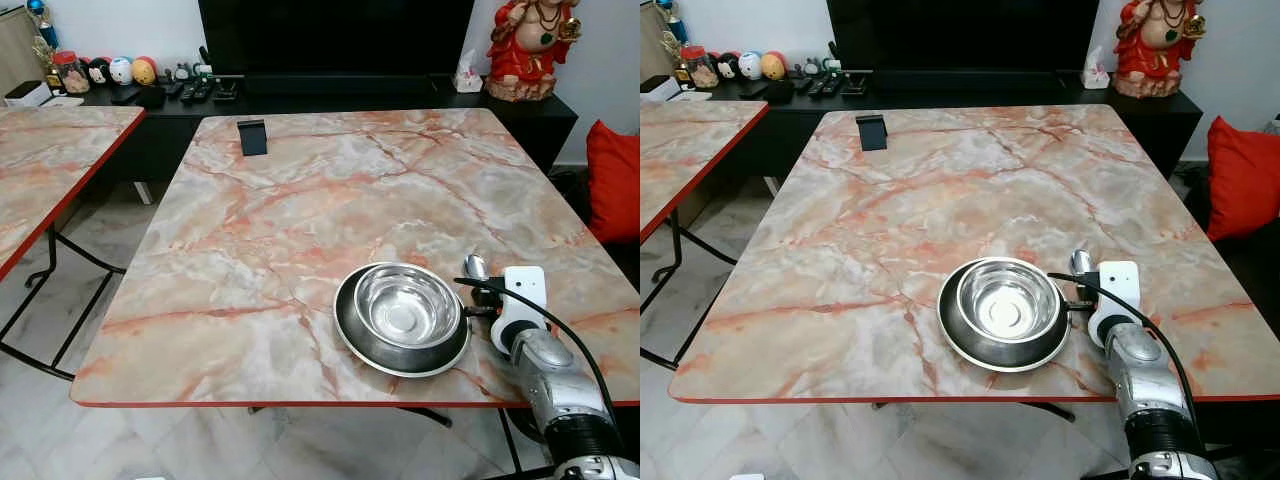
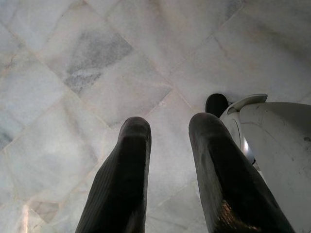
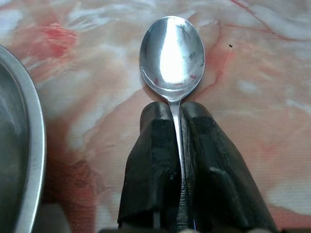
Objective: Setting the table
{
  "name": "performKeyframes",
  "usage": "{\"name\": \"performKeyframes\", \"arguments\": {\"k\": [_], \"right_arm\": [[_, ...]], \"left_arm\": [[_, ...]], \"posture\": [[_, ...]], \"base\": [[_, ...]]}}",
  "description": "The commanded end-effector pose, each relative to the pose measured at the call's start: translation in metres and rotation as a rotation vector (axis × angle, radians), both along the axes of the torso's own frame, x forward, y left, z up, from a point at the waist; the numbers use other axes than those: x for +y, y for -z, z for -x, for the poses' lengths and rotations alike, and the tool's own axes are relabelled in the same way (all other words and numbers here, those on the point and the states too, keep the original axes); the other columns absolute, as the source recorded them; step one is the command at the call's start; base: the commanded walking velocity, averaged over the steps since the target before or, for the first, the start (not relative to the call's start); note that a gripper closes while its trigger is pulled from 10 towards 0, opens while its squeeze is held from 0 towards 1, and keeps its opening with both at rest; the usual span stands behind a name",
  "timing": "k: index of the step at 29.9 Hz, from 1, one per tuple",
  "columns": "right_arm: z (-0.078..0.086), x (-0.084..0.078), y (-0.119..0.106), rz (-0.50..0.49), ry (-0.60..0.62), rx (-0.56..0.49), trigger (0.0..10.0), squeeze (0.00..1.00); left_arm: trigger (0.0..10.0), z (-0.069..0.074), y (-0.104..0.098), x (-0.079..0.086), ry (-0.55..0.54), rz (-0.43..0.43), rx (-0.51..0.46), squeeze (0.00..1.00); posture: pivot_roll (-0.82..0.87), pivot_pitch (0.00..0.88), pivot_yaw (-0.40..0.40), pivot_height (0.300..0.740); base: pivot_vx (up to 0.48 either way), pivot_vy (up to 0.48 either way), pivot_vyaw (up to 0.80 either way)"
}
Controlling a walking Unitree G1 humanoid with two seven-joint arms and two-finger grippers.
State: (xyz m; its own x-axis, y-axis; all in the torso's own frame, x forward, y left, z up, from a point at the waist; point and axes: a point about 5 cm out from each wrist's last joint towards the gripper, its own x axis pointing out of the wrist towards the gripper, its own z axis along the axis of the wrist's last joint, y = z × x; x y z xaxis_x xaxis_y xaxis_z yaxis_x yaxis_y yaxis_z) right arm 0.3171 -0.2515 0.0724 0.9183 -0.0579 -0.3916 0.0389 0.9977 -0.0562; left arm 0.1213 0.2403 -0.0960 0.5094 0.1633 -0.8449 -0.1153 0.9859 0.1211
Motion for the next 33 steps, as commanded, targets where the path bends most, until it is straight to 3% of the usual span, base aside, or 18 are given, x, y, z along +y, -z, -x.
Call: {"name": "performKeyframes", "arguments": {"k": [1,12,15,16,17,18,21,26,29,31,33], "right_arm": [[0.0027,0.0047,0.0070,-0.011,-0.014,0.026,10.0,0.00],[0.0034,0.0074,0.0091,-0.018,-0.031,0.035,10.0,0.00],[0.0035,0.0079,0.0092,-0.019,-0.033,0.034,10.0,0.06],[0.0035,0.0081,0.0092,-0.020,-0.034,0.034,10.0,0.49],[0.0033,0.0084,0.0090,-0.020,-0.035,0.034,10.0,0.71],[0.0033,0.0085,0.0091,-0.020,-0.035,0.034,10.0,0.75],[0.0034,0.0083,0.0092,-0.015,-0.032,0.035,10.0,0.73],[0.0029,0.0085,0.0091,-0.009,-0.031,0.036,10.0,0.58],[0.0025,0.0085,0.0087,-0.007,-0.031,0.035,10.0,0.57],[0.0024,0.0085,0.0085,-0.007,-0.030,0.034,10.0,0.46],[0.0023,0.0086,0.0085,-0.007,-0.031,0.034,10.0,0.44]], "left_arm": [[10.0,0.0060,0.0016,0.0027,-0.004,-0.001,0.029,0.00],[10.0,0.0057,0.0016,0.0025,-0.003,0.001,0.029,0.00],[10.0,0.0057,0.0015,0.0025,-0.003,0.001,0.029,0.00],[10.0,0.0057,0.0015,0.0025,-0.003,0.001,0.029,0.00],[10.0,0.0056,0.0015,0.0025,-0.003,0.000,0.029,0.00],[10.0,0.0057,0.0015,0.0025,-0.003,0.000,0.029,0.00],[10.0,0.0057,0.0016,0.0024,-0.001,0.001,0.029,0.00],[10.0,0.0057,0.0015,0.0025,-0.002,0.001,0.029,0.00],[10.0,0.0057,0.0015,0.0026,-0.003,0.001,0.029,0.00],[10.0,0.0058,0.0016,0.0025,-0.002,0.001,0.030,0.00],[10.0,0.0058,0.0016,0.0025,-0.001,0.000,0.030,0.00]], "posture": [[-0.09,0.000,0.039,0.732],[-0.09,0.000,0.038,0.732],[-0.09,0.000,0.038,0.732],[-0.09,0.000,0.038,0.732],[-0.09,0.000,0.039,0.732],[-0.09,0.000,0.039,0.732],[-0.09,0.000,0.038,0.732],[-0.09,0.000,0.037,0.732],[-0.09,0.000,0.037,0.732],[-0.09,0.000,0.038,0.732],[-0.09,0.000,0.038,0.732]], "base": [[0.000,0.000,0.00],[0.000,0.000,0.00],[0.000,0.000,0.00],[0.000,0.000,0.00],[0.000,0.000,0.00],[0.000,0.000,0.00],[0.000,0.000,0.00],[0.000,0.000,0.00],[0.000,0.000,0.00],[0.000,0.000,0.00],[0.000,0.000,0.00]]}}
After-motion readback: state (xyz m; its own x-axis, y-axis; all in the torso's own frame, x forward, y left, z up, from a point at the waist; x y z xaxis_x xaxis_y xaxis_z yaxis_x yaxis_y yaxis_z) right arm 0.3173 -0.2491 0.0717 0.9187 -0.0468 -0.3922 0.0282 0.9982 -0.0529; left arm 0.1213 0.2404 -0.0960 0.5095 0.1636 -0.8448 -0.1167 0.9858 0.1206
